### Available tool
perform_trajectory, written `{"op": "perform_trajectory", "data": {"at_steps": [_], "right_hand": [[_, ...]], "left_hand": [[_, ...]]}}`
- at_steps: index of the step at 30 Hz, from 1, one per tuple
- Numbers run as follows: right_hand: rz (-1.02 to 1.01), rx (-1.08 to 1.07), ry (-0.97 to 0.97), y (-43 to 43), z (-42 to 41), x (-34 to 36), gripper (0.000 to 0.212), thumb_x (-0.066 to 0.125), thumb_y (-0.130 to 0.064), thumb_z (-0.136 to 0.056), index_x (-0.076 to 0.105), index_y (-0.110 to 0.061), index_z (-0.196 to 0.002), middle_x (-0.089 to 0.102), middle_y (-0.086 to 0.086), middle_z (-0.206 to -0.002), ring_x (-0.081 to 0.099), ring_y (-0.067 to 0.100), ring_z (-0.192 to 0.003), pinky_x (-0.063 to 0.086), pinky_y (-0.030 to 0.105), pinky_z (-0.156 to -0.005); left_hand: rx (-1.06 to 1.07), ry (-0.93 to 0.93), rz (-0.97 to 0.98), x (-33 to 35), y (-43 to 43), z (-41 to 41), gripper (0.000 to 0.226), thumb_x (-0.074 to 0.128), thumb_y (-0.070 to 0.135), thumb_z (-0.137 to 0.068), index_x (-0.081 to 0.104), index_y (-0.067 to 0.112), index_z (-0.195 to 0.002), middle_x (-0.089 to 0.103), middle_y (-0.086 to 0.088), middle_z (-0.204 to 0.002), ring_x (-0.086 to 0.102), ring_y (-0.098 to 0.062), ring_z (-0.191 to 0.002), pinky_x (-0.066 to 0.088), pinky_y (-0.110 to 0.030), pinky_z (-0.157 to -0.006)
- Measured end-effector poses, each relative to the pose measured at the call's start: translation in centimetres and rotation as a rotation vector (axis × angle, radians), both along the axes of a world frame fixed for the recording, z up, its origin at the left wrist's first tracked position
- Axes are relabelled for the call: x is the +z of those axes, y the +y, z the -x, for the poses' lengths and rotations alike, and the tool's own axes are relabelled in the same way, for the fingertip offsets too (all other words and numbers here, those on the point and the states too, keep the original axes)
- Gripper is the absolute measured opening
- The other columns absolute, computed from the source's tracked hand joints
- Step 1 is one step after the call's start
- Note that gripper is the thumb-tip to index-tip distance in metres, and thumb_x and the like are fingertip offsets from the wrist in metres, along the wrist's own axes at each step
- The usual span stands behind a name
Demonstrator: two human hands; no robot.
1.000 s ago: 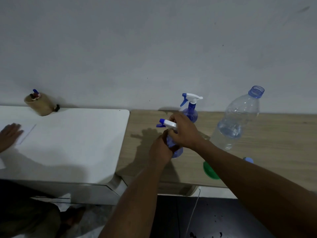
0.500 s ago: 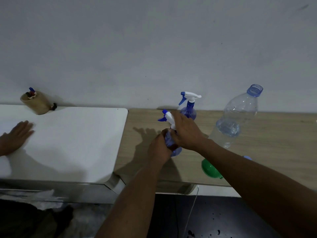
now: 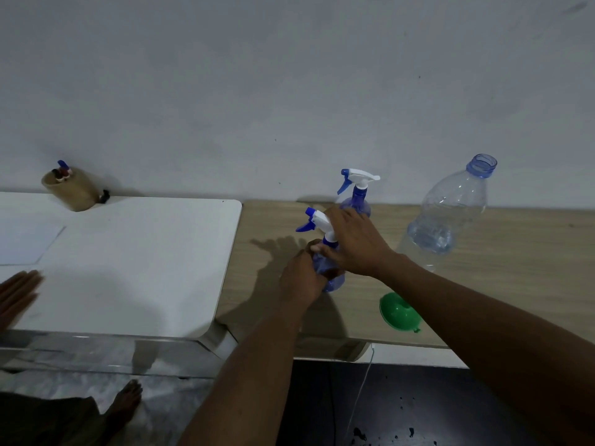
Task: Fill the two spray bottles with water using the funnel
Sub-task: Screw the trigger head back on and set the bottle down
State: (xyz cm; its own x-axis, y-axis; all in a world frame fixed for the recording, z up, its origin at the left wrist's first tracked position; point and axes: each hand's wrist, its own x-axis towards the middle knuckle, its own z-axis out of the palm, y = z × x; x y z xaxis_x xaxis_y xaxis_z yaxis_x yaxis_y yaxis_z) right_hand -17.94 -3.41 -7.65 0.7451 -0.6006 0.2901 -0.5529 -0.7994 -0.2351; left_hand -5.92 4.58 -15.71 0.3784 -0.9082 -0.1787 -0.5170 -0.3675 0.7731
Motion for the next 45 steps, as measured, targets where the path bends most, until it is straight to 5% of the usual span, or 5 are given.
{"op": "perform_trajectory", "data": {"at_steps": [10, 15, 36, 39, 45], "right_hand": [[-0.039, 0.006, -0.029, 0.3, 0.3, -0.2, 0.042, 0.068, -0.034, -0.083, 0.051, -0.011, -0.114, 0.060, 0.007, -0.103, 0.055, 0.026, -0.089, 0.044, 0.039, -0.077], [-0.049, -0.041, -0.010, 0.3, 0.3, 0.1, 0.048, 0.072, -0.039, -0.084, 0.052, -0.011, -0.117, 0.062, 0.009, -0.103, 0.057, 0.027, -0.088, 0.045, 0.039, -0.076], [-0.228, -0.029, -0.016, 0.4, 0.8, -0.3, 0.045, 0.073, -0.025, -0.086, 0.046, -0.012, -0.119, 0.060, 0.010, -0.112, 0.060, 0.028, -0.092, 0.053, 0.047, -0.080], [-0.265, -0.080, -0.072, 0.9, 0.4, -0.4, 0.044, 0.075, -0.027, -0.086, 0.047, -0.012, -0.116, 0.061, 0.008, -0.106, 0.060, 0.026, -0.085, 0.052, 0.039, -0.069], [-0.468, -0.268, -0.375, 1.6, 1.5, -1.2, 0.041, 0.087, -0.036, -0.072, 0.058, -0.015, -0.091, 0.060, -0.005, -0.078, 0.052, 0.007, -0.065, 0.039, 0.019, -0.057]], "left_hand": [[-0.029, -0.008, -0.002, 0.1, -0.2, 0.4, 0.044, 0.072, 0.035, -0.085, 0.054, 0.027, -0.124, 0.062, 0.007, -0.109, 0.061, -0.016, -0.105, 0.045, -0.029, -0.089], [-0.026, -0.017, -0.015, 0.3, 0.4, 0.5, 0.035, 0.070, 0.016, -0.087, 0.058, 0.017, -0.120, 0.060, 0.006, -0.102, 0.059, -0.013, -0.101, 0.042, -0.027, -0.087], [-0.052, 0.033, -0.017, 0.5, 0.2, 0.8, 0.047, 0.074, 0.035, -0.084, 0.054, 0.023, -0.125, 0.061, 0.007, -0.108, 0.061, -0.017, -0.108, 0.047, -0.033, -0.095], [-0.085, 0.068, -0.022, 0.6, 0.3, 0.7, 0.040, 0.071, 0.029, -0.089, 0.056, 0.020, -0.124, 0.062, 0.002, -0.111, 0.060, -0.018, -0.112, 0.045, -0.032, -0.098], [-0.136, 0.219, 0.004, 1.6, 1.5, -0.2, 0.065, 0.090, 0.036, -0.065, 0.060, 0.027, -0.122, 0.065, 0.012, -0.111, 0.062, -0.009, -0.104, 0.050, -0.027, -0.089]]}}
